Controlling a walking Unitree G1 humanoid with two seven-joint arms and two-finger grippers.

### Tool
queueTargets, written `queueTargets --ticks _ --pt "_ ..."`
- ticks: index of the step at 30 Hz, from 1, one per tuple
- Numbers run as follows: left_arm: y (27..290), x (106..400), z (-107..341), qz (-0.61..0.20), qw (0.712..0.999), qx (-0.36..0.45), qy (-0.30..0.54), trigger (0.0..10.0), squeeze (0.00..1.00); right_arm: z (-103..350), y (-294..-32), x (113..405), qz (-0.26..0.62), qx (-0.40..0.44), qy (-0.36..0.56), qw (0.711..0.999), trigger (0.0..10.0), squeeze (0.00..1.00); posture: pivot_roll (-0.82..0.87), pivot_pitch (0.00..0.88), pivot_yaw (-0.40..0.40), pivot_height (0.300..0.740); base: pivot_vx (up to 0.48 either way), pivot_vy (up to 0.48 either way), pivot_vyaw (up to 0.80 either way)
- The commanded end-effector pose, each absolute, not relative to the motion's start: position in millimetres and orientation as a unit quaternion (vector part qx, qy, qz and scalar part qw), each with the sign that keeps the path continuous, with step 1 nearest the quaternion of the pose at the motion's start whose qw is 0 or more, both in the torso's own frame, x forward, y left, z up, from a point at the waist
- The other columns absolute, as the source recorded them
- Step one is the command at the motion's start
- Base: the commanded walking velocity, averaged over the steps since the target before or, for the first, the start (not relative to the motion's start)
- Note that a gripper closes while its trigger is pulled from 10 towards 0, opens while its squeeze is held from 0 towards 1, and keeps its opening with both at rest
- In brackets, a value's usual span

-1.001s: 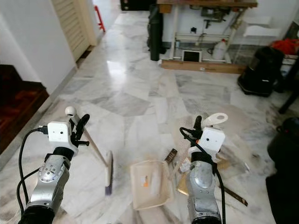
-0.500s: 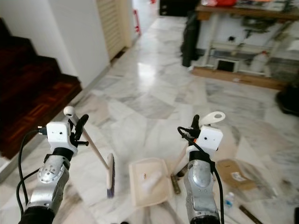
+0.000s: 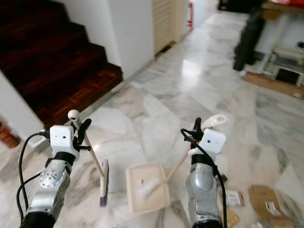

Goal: Sweep floor

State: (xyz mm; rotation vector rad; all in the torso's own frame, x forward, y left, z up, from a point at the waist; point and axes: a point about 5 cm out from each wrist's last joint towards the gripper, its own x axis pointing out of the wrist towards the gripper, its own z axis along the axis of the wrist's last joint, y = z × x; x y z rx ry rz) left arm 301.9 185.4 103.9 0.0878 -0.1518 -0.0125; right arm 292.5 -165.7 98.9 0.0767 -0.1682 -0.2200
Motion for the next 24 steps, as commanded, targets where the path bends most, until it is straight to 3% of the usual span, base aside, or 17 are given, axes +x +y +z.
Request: queueTargets --ticks 1,24 --pt "190.0 302.9 116.2 0.005 0.994 0.045 -0.102 10.0 0.0 112.2 -158.0 296.5 -0.099 0.05 -0.111 0.988 10.0 0.0 -0.03 0.058 0.035 0.74 0.0 0.0 0.75" --pt "190.6 298.9 113.9 0.013 0.994 0.04 -0.097 10.0 0.0 111.1 -157.1 295.9 -0.092 0.049 -0.107 0.989 10.0 0.0 -0.02 0.073 0.026 0.74 0.0 0.0 0.75"
